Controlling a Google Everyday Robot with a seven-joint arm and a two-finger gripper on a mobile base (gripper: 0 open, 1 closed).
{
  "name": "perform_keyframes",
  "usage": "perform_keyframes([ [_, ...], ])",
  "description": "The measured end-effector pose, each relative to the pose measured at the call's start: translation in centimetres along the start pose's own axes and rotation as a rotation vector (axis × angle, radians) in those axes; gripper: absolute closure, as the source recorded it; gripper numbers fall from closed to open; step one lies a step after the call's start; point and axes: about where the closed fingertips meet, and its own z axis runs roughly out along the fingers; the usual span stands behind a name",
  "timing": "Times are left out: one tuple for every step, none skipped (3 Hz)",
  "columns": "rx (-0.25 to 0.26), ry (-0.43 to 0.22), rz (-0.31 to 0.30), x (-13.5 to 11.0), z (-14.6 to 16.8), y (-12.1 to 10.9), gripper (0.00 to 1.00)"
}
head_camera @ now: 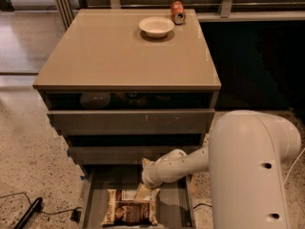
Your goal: Pick brown chip bag from bottom drawer and place on counter
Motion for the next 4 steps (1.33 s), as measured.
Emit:
perform_keyframes([
  [0.0,0.0,0.0,0.0,0.0,0.0,0.0],
  [-0.019,-0.018,0.008,0.6,1.2,1.4,0.0],
  [-0.039,-0.033,0.017,1.4,2.6,3.0,0.0],
  [-0.095,-0.042,0.029,3.1,5.5,6.4,0.0],
])
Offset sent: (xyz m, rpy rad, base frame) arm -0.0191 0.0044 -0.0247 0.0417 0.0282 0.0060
